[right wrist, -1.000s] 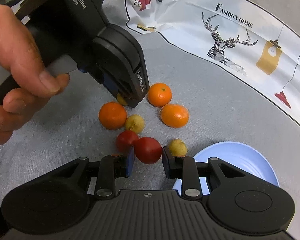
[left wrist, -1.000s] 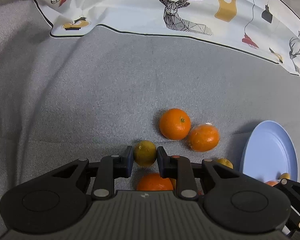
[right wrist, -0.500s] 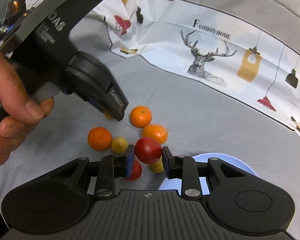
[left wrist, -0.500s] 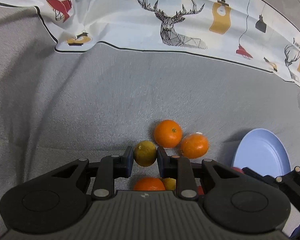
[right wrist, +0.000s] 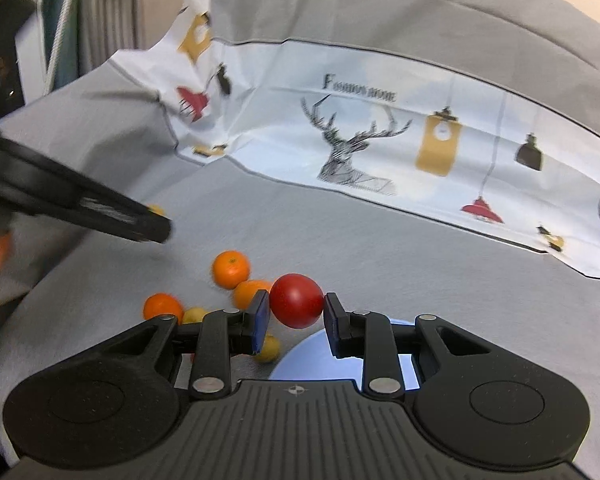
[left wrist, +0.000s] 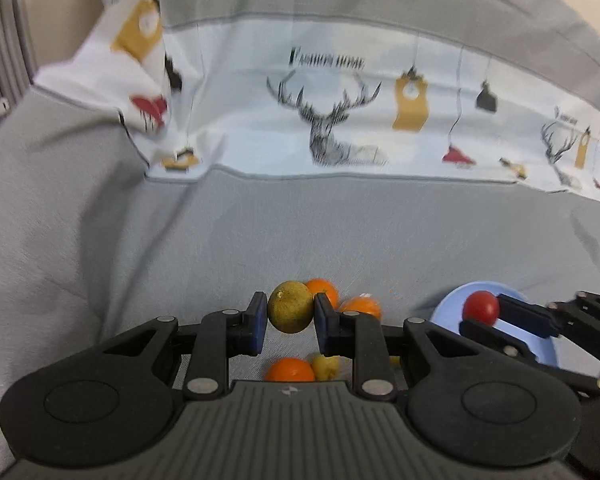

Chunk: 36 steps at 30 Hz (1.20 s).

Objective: Organize fruits

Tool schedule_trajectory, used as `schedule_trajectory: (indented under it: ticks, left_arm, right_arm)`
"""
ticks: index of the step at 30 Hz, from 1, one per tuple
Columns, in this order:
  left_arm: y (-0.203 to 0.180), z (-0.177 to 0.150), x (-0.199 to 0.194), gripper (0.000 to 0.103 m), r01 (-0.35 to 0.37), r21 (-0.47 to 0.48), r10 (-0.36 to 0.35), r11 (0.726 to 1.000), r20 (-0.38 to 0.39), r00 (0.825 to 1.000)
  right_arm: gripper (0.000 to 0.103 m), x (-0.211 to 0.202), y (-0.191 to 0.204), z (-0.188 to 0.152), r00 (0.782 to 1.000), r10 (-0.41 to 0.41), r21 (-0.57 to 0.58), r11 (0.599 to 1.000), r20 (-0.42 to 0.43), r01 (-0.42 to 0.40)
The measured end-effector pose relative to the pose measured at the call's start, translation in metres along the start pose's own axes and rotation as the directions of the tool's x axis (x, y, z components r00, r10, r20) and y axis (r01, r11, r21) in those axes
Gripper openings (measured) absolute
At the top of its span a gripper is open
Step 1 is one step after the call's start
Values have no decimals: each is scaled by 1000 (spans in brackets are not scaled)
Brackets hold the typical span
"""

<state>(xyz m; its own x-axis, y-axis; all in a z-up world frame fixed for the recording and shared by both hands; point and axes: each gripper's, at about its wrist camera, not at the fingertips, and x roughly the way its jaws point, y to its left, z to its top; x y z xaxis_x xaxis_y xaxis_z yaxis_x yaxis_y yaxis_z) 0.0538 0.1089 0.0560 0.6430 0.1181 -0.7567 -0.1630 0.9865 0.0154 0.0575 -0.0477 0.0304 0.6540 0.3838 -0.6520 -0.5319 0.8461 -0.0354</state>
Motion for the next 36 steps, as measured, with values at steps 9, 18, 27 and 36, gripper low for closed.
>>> schedule_trajectory:
  ticks: [9,18,27,36]
  left_arm:
    - [-34,-18,4,27,56,25,-56,998,10,998]
    - [-61,-22,30,27,108,100,-106,989,-24,994]
    - [-70,-20,39,27,131,121,-128,984,-35,991]
    - [-69,-21,43,27,137,119,-133,983,-43,990]
  right_arm:
    - [30,-14,-30,-2,995,-97,81,992,38,93]
    - [30,-15,-56,-7,985,-173,131,977,18,169]
    - [30,-11,-64,-11,980,-201,150,968,-5,200]
    - [30,-6,-62,-12,979,-203,157,967,-12,202]
